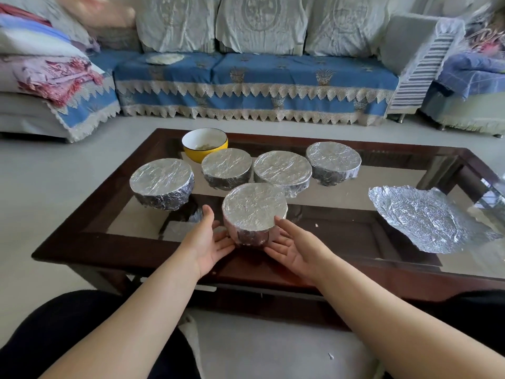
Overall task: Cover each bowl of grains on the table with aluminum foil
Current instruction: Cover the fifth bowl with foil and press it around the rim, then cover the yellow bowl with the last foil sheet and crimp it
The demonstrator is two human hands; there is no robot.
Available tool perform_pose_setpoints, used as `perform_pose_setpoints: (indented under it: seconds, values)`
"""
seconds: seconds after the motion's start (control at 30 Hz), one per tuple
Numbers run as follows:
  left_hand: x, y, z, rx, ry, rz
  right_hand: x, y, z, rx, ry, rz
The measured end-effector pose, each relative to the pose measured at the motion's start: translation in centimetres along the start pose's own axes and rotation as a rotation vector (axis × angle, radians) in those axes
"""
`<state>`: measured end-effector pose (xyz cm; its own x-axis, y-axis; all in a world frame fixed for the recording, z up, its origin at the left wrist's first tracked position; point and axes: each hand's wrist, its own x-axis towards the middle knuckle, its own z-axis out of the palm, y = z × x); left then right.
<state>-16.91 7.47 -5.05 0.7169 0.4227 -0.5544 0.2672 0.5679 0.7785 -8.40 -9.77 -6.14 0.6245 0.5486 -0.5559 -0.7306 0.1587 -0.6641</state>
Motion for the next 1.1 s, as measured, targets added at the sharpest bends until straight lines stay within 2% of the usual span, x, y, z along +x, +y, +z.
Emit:
perform_pose_setpoints:
  seconds: [0.2, 0.47, 0.63, 0.7, 0.8, 0.87, 0.97, 1.1]
  values:
    - [-0.2, 1.3, -2.7, 0.025, 0.202, 0.139, 1.1, 1.4, 3.5, 0.045, 0.016, -0.029]
    - [-0.4, 2.5, -2.1, 0.313, 0.365, 0.413, 1.3, 1.1, 3.7, -0.148, -0.029, -0.036]
    - [-0.7, 3.2, -1.3, 0.297, 0.313, 0.484, 0.8, 0.9, 3.2, -0.262, 0.006, -0.068]
    - [-1.1, 3.6, -0.7, 0.236, 0.282, 0.502, 0.2, 0.5, 3.0, -0.354, 0.13, -0.137]
    - [-1.2, 3.9, 0.0, 0.196, 0.27, 0.527, 0.0, 0.0, 2.3, -0.45, 0.404, -0.359]
    - [-1.2, 4.3, 0.3, 0.178, 0.263, 0.532, 0.0, -0.3, 2.4, -0.42, 0.474, -0.487]
    - [-1.4, 5.4, 0.8, 0.156, 0.248, 0.522, -0.3, -1.1, 3.8, -0.386, 0.46, -0.614]
    - [-1.1, 8.8, 1.2, 0.162, 0.209, 0.52, -0.1, -3.1, 7.1, -0.323, 0.312, -0.658]
